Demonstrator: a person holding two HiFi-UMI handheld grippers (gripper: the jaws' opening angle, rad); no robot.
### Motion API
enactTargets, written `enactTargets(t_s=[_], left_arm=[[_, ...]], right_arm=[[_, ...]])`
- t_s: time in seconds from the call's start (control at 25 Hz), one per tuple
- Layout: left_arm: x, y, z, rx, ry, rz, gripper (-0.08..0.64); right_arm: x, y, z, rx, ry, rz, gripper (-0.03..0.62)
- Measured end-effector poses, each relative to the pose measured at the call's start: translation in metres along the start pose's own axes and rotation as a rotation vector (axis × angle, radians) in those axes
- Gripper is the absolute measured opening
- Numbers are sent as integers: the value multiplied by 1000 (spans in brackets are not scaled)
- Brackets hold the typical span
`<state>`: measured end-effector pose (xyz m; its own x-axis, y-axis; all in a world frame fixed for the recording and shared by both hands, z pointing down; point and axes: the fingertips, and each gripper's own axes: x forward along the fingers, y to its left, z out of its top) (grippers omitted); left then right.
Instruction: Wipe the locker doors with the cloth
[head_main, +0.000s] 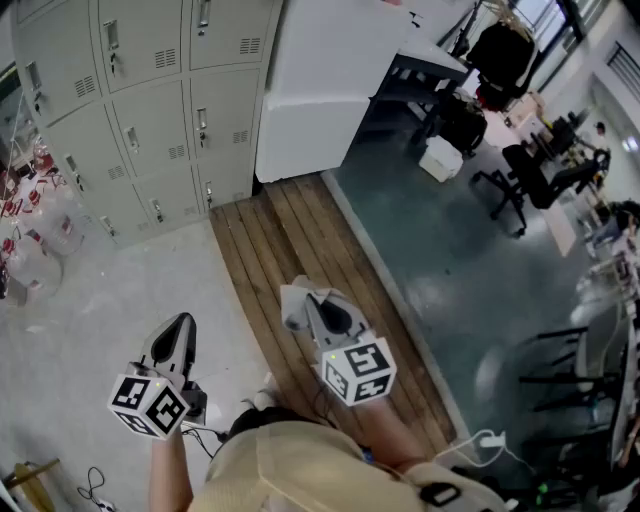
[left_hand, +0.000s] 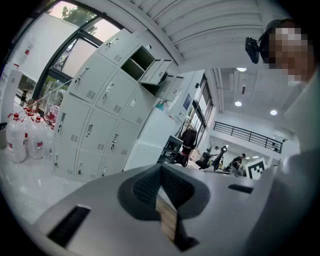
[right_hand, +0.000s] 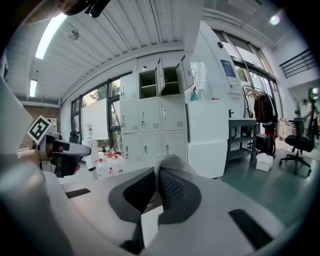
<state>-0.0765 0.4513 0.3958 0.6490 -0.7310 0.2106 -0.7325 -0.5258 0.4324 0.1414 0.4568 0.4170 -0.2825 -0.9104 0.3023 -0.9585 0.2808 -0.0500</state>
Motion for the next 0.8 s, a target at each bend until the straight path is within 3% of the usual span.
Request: enactTargets(t_s=[0.16,0.44,0.8], left_arm=[[10,3,-4,76,4,31,-6],[24,8,-5,92,-21,50,-6],[57,55,15,204,-18,170,-6]], right_arm=[[8,-10,2,2,-19,14,5],[29,-20,1,8,-28,30,5],[85,-27,5,0,-6,47,5]])
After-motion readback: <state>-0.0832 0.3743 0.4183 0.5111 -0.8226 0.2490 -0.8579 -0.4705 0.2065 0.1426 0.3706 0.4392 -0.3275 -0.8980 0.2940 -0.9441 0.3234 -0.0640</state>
